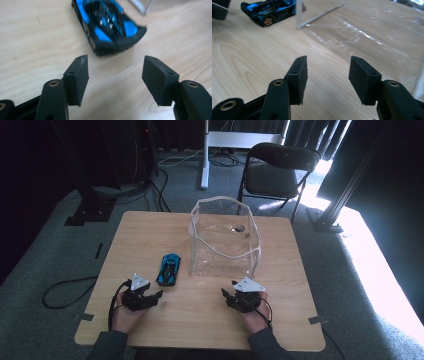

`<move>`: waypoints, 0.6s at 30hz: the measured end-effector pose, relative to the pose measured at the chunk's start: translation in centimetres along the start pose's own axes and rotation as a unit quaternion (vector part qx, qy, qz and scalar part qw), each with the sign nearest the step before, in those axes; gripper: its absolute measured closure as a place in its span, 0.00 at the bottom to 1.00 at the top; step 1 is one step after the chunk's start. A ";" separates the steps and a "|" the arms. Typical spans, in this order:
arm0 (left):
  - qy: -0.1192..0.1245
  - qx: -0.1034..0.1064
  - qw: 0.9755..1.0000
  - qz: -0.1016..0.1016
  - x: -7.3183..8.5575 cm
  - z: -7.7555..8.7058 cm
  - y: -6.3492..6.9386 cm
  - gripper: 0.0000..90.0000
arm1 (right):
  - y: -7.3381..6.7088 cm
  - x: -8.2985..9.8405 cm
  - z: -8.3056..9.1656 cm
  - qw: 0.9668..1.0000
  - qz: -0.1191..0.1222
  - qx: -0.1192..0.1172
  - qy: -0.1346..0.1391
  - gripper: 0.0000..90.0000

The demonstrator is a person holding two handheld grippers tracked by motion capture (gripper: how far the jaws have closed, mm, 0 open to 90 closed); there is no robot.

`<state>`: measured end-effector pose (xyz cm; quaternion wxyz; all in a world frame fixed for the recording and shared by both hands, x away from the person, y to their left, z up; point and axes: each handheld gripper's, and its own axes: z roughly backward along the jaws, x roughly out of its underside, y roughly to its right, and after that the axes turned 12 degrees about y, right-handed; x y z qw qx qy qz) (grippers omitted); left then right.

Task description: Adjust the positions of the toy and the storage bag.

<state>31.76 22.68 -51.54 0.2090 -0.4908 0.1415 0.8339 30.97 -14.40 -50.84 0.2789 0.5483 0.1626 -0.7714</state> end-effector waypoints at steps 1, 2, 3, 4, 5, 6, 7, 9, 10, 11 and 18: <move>0.006 -0.001 1.000 0.002 -0.4 -0.1 -0.1 0.42 | 0.3 0.1 0.2 1.000 -0.004 0.004 0.002 0.54; 0.011 -0.003 1.000 0.004 -0.9 -0.3 -0.3 0.42 | 0.5 0.1 0.3 1.000 -0.007 0.009 0.004 0.54; 0.018 -0.004 1.000 0.007 -1.5 -0.5 -0.5 0.41 | 0.7 0.1 0.5 1.000 -0.009 0.013 0.006 0.54; 0.024 -0.006 1.000 0.010 -2.0 -0.8 -0.7 0.41 | 0.8 0.2 0.7 1.000 -0.012 0.016 0.008 0.54; 0.026 -0.007 1.000 0.011 -2.6 -1.2 -1.0 0.41 | 1.0 0.2 0.8 1.000 -0.014 0.019 0.011 0.54; 0.029 -0.007 0.999 0.015 -3.1 -1.7 -1.3 0.41 | 1.0 0.3 0.9 1.000 -0.016 0.022 0.013 0.54; 0.031 -0.007 0.999 0.019 -3.6 -2.1 -1.6 0.41 | 1.2 0.4 0.9 0.999 -0.017 0.024 0.013 0.54; 0.034 -0.010 0.999 0.026 -4.5 -3.0 -2.1 0.41 | 1.3 0.6 0.9 0.999 -0.019 0.027 0.012 0.53; 0.034 -0.010 0.999 0.028 -4.9 -3.4 -2.3 0.41 | 1.4 0.6 0.9 0.999 -0.020 0.028 0.011 0.53; 0.035 -0.012 0.999 0.028 -5.2 -3.7 -2.5 0.41 | 1.4 0.7 0.9 0.999 -0.020 0.030 0.010 0.53; 0.023 -0.015 0.999 0.043 -6.0 -4.9 -3.5 0.42 | 1.8 1.1 1.0 0.999 -0.026 0.037 0.005 0.52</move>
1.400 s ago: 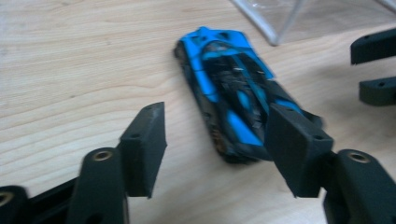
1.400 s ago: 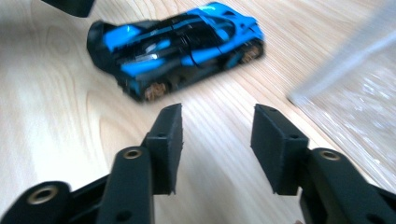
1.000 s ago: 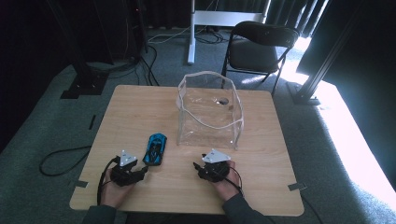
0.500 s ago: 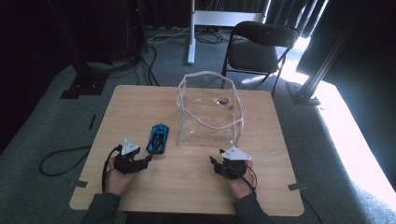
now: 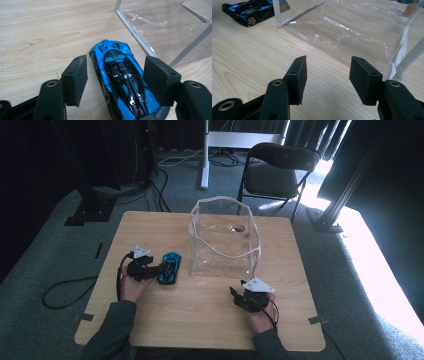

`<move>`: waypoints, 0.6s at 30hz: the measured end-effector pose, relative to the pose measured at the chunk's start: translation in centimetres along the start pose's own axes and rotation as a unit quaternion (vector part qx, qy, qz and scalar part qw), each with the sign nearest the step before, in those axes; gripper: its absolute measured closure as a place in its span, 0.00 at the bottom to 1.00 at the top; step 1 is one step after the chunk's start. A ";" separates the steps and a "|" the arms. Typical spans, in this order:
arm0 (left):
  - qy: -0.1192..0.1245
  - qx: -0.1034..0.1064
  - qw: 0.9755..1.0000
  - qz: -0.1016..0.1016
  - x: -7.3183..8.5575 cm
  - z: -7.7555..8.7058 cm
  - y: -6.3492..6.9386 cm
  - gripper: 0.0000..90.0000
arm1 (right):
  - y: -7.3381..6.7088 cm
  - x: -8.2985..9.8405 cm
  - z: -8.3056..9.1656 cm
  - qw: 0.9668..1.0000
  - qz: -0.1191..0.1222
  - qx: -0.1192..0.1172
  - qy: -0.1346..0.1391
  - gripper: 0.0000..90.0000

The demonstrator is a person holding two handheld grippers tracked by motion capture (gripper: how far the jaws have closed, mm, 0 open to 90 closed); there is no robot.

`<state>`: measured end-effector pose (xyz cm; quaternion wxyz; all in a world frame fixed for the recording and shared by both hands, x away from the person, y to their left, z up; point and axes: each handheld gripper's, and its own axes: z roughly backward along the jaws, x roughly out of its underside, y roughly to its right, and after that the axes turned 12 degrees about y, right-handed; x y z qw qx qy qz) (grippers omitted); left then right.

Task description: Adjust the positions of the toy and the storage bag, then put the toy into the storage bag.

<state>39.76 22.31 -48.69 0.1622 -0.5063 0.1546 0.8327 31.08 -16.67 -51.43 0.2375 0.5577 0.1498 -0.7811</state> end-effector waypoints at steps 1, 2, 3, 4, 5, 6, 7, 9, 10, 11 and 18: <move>-0.002 -0.001 1.000 0.002 0.0 -0.1 -0.1 0.42 | 0.1 0.0 0.0 1.000 0.000 0.001 0.000 0.52; -0.005 -0.003 1.000 0.003 0.1 -0.1 -0.1 0.42 | 0.1 0.0 0.0 1.000 -0.001 0.003 -0.001 0.52; -0.006 -0.002 1.000 0.007 0.2 -0.1 -0.1 0.41 | 0.1 0.0 0.0 1.000 -0.002 0.004 -0.001 0.51; -0.007 -0.004 1.000 0.009 0.2 -0.1 0.0 0.41 | 0.1 0.0 0.0 1.000 -0.002 0.005 -0.001 0.51; -0.008 -0.004 1.000 0.010 0.3 -0.1 0.1 0.40 | 0.1 0.0 0.0 1.000 -0.001 0.005 -0.002 0.51; -0.008 -0.005 1.000 0.010 0.4 -0.2 0.2 0.40 | 0.1 0.0 0.0 1.000 0.001 0.005 -0.002 0.51; -0.008 -0.009 1.000 0.009 0.5 -0.2 0.4 0.39 | 0.1 0.1 0.0 1.000 0.000 0.005 -0.003 0.51; -0.011 -0.013 1.000 0.005 0.6 -0.4 0.8 0.37 | 0.0 0.2 -0.2 1.000 0.001 0.004 -0.006 0.51; -0.012 -0.019 1.000 0.005 0.7 -0.5 1.2 0.35 | 0.0 0.2 -0.2 1.000 0.003 0.004 -0.008 0.51; -0.013 -0.021 1.000 0.007 0.8 -0.5 1.3 0.33 | 0.0 0.3 -0.3 1.000 0.003 0.003 -0.009 0.51; -0.041 -0.037 0.998 0.024 1.5 -1.7 2.2 0.20 | -0.2 0.5 -0.5 1.000 0.006 0.000 -0.015 0.51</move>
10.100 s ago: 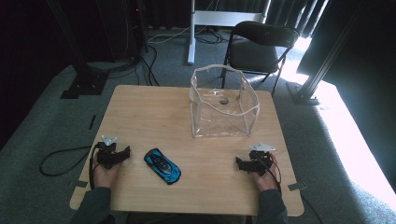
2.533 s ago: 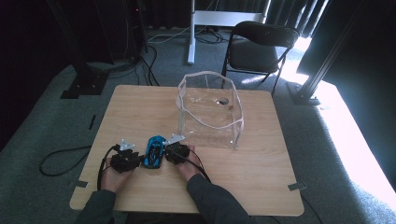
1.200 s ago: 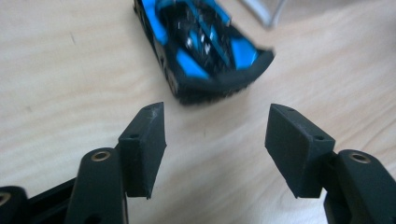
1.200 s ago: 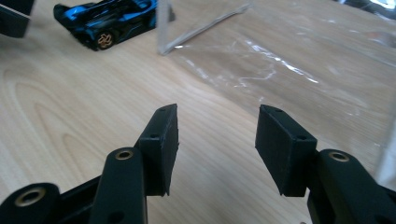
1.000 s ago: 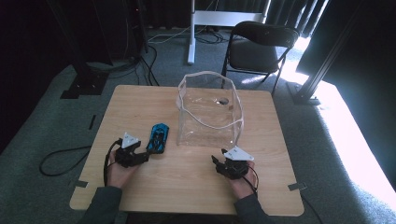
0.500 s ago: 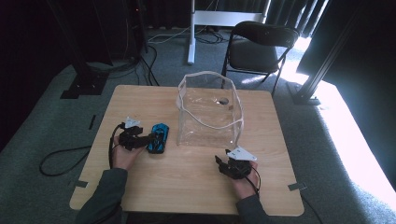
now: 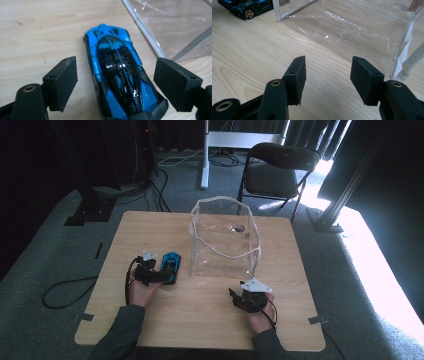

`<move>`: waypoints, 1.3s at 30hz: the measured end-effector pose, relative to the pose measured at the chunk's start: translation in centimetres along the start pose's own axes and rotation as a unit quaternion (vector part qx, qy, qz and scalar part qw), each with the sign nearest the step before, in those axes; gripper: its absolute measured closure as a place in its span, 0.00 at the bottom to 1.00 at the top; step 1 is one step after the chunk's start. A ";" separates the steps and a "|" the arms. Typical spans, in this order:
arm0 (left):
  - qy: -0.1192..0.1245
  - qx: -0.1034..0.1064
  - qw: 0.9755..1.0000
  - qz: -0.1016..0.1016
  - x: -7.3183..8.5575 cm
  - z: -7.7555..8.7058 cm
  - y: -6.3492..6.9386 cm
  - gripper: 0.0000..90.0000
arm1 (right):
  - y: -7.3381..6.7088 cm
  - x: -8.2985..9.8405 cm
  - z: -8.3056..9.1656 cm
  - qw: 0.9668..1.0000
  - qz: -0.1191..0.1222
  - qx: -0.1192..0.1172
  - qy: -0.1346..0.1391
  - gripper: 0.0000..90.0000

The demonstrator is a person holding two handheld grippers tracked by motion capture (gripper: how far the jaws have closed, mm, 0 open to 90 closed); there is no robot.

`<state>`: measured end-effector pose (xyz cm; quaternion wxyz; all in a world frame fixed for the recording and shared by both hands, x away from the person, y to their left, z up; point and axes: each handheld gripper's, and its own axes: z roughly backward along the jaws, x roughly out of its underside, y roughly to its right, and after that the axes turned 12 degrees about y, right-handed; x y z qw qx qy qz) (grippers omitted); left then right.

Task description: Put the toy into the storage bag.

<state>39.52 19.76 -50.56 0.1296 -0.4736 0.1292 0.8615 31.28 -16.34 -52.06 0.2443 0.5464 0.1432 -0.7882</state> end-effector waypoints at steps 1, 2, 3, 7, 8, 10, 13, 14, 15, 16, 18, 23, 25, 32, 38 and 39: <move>-0.005 0.003 1.000 0.004 0.0 -0.2 0.1 0.20 | 0.0 0.0 0.0 1.000 0.001 0.000 0.000 0.51; -0.009 0.001 1.000 0.006 0.0 -0.4 0.1 0.20 | 0.0 0.1 0.0 1.000 0.001 0.000 -0.001 0.51; -0.010 -0.003 1.000 0.008 0.0 -0.6 0.2 0.20 | -0.1 0.1 0.0 1.000 0.000 0.000 -0.002 0.51; -0.019 -0.009 1.000 0.016 -0.2 -1.6 0.5 0.20 | -0.2 0.2 -0.1 1.000 0.004 0.000 -0.006 0.51; -0.021 -0.011 1.000 0.018 -0.2 -1.9 0.5 0.20 | -0.2 0.2 -0.1 1.000 0.005 0.001 -0.006 0.51; -0.028 -0.014 0.999 0.024 -0.2 -2.4 0.7 0.19 | -0.2 0.2 -0.1 1.000 0.005 0.000 -0.006 0.51; -0.034 -0.021 0.999 0.032 0.0 -3.2 1.0 0.17 | -0.1 0.2 -0.1 1.000 0.007 0.001 -0.007 0.51; -0.039 -0.025 0.998 0.033 0.1 -3.5 1.1 0.17 | -0.1 0.3 -0.1 1.000 0.006 0.001 -0.007 0.51; -0.046 -0.018 0.998 0.035 0.2 -3.7 1.1 0.17 | -0.1 0.3 -0.1 1.000 0.007 0.001 -0.007 0.51; -0.049 -0.031 0.998 0.034 0.3 -4.1 1.3 0.17 | -0.1 0.3 -0.1 1.000 0.007 0.001 -0.007 0.51; -0.059 -0.031 0.997 0.038 0.4 -4.5 1.4 0.17 | -0.1 0.3 -0.1 1.000 0.007 0.001 -0.008 0.51; -0.061 -0.057 0.996 0.018 0.4 -5.0 1.8 0.17 | -0.2 0.4 -0.2 1.000 0.009 0.002 -0.010 0.51; -0.058 -0.064 0.996 0.013 0.4 -5.2 2.0 0.18 | -0.2 0.4 -0.2 1.000 0.010 0.002 -0.010 0.50; -0.059 -0.092 0.994 -0.003 0.5 -5.1 2.7 0.26 | -0.1 0.5 -0.1 1.000 0.008 0.004 -0.009 0.50; -0.063 -0.093 0.994 -0.004 0.4 -5.2 2.7 0.27 | 0.0 0.5 0.0 1.000 0.007 0.006 -0.008 0.50; -0.064 -0.091 0.994 -0.006 0.4 -5.1 2.6 0.27 | 0.1 0.5 0.1 1.000 0.005 0.008 -0.008 0.50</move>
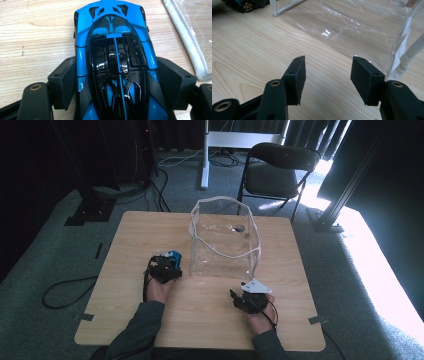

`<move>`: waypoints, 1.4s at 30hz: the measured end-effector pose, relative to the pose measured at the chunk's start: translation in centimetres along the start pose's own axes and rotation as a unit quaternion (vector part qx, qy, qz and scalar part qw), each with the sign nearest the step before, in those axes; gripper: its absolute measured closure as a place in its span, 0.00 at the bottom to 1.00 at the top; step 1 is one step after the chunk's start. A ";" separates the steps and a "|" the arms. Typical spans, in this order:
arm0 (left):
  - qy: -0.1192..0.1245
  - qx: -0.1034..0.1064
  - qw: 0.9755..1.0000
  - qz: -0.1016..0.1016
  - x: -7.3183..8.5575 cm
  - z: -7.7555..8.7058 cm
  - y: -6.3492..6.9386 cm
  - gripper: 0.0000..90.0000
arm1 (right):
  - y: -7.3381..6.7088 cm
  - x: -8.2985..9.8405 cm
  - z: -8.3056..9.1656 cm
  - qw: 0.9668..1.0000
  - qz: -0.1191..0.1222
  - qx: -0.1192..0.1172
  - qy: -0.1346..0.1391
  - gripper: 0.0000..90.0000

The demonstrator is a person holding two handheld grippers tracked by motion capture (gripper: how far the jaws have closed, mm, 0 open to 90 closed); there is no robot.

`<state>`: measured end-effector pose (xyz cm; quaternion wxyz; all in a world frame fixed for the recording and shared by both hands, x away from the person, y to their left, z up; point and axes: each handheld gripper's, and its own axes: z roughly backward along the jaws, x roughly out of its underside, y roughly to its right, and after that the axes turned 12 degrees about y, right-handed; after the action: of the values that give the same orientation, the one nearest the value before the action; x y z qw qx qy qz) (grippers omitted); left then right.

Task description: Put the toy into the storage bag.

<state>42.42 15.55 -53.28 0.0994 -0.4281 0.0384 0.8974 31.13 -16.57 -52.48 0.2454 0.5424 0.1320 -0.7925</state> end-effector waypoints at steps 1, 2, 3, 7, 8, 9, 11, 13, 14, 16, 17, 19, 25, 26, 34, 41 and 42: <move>0.003 0.002 1.000 -0.002 0.0 0.0 -0.1 0.27 | 0.0 0.0 0.0 1.000 -0.001 0.000 0.000 0.50; 0.003 0.004 1.000 -0.004 0.0 0.0 -0.1 0.27 | 0.1 0.0 0.0 1.000 -0.001 0.000 0.000 0.50; 0.003 0.004 1.000 -0.005 0.0 0.1 -0.1 0.28 | 0.1 0.0 0.0 1.000 -0.002 0.001 0.000 0.50; 0.003 0.010 1.000 0.001 -0.2 0.3 -0.5 0.29 | 0.2 0.0 0.0 1.000 -0.002 0.002 0.000 0.50; 0.005 0.010 1.000 0.001 -0.2 0.3 -0.6 0.29 | 0.1 0.0 0.0 1.000 -0.002 0.002 0.000 0.50; 0.006 0.006 1.000 -0.001 -0.1 0.4 -0.6 0.29 | 0.1 0.1 0.0 1.000 -0.002 0.002 0.000 0.50; 0.008 0.004 1.000 -0.005 -0.1 0.4 -0.6 0.29 | 0.2 0.1 0.0 1.000 -0.002 0.002 -0.001 0.50; 0.011 0.001 1.000 -0.010 -0.1 0.6 -0.5 0.29 | 0.1 0.1 0.0 1.000 -0.002 0.002 -0.001 0.50; 0.013 0.002 1.000 -0.008 -0.1 0.7 -0.5 0.29 | 0.1 0.1 0.0 1.000 -0.001 0.002 -0.001 0.50; 0.017 0.006 1.000 -0.009 -0.3 0.9 -0.5 0.29 | 0.1 0.1 0.0 1.000 -0.001 0.002 -0.001 0.50; 0.019 0.007 1.000 -0.009 -0.5 1.1 -0.4 0.29 | 0.1 0.1 -0.1 1.000 -0.001 0.002 -0.002 0.50; 0.024 0.008 1.000 -0.009 -0.8 1.4 -0.3 0.29 | 0.1 0.1 -0.1 1.000 -0.001 0.002 -0.002 0.50; 0.037 0.012 0.999 -0.007 -1.6 2.3 -0.4 0.29 | 0.2 0.1 0.0 1.000 -0.003 0.003 -0.002 0.50; 0.041 0.013 0.999 -0.004 -1.7 2.4 -0.4 0.29 | 0.2 0.1 0.0 1.000 -0.003 0.004 -0.002 0.50; 0.073 0.018 0.997 0.000 -3.1 4.3 -0.4 0.29 | 0.6 0.2 0.0 1.000 0.000 0.012 -0.003 0.50; 0.094 0.023 0.995 -0.001 -4.1 5.8 -0.3 0.29 | 1.7 0.2 0.5 1.000 -0.010 0.030 -0.002 0.50; 0.102 0.025 0.994 0.000 -4.4 6.3 -0.3 0.29 | 2.0 0.2 0.6 0.999 -0.014 0.034 -0.001 0.50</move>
<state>40.42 16.16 -45.91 0.1055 -0.5147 0.0709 0.8479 31.68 -18.55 -52.31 0.2162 0.5474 0.1122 -0.8006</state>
